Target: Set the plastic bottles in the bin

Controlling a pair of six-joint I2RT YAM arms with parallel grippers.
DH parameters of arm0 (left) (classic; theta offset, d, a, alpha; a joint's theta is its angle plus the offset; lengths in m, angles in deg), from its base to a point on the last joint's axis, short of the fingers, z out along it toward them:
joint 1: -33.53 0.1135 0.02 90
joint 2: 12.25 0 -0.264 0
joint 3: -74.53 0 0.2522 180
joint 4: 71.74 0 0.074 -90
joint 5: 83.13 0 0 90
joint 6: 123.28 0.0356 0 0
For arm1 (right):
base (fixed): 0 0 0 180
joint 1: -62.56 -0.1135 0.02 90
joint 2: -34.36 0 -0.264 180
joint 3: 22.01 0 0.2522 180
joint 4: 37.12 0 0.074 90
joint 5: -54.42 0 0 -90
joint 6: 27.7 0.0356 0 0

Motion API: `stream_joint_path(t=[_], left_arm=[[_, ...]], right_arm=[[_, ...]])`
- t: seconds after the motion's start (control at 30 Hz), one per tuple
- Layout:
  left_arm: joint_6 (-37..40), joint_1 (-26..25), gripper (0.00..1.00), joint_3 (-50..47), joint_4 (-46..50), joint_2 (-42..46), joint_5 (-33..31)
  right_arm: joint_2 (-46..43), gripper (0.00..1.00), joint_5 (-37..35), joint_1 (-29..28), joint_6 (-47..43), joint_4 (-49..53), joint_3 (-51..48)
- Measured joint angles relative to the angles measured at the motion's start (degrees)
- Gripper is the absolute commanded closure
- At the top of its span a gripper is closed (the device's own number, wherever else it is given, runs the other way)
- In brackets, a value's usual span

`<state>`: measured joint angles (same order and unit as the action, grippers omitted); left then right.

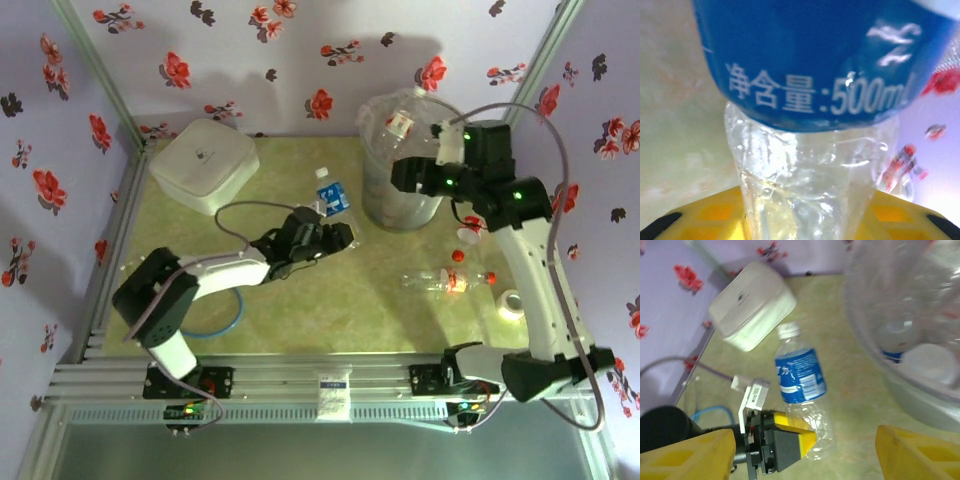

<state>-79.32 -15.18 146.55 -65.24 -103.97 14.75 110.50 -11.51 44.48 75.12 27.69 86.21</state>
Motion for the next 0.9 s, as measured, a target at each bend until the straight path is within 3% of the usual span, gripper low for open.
stream_joint_path(t=[0.2, 0.37, 0.7, 0.8, 0.9], left_arm=[[20.68, -0.13, 0.67, 4.33, 15.19, 7.69, 3.02], [27.12, -0.13, 0.67, 4.28, 20.22, 9.66, 4.26], [29.09, 0.2, 0.66, 3.5, 21.49, 9.68, 5.88], [29.09, 0.52, 0.65, 3.5, 21.49, 9.68, 5.88], [29.09, 0.61, 0.57, 3.52, 21.2, 9.68, 5.88]], right_arm=[[7.3, 0.17, 4.17, -3.17, -0.44, -0.22, 2.25], [11.19, 0.11, 4.52, -4.35, -0.35, -0.63, 2.38], [14.45, 0.6, 6.64, -5.22, 0.83, -2.4, 3.54], [14.19, 0.68, 6.56, -5.22, 0.79, -2.75, 3.54], [13.84, 0.74, 6.1, -5.22, 0.68, -2.78, 3.74]])
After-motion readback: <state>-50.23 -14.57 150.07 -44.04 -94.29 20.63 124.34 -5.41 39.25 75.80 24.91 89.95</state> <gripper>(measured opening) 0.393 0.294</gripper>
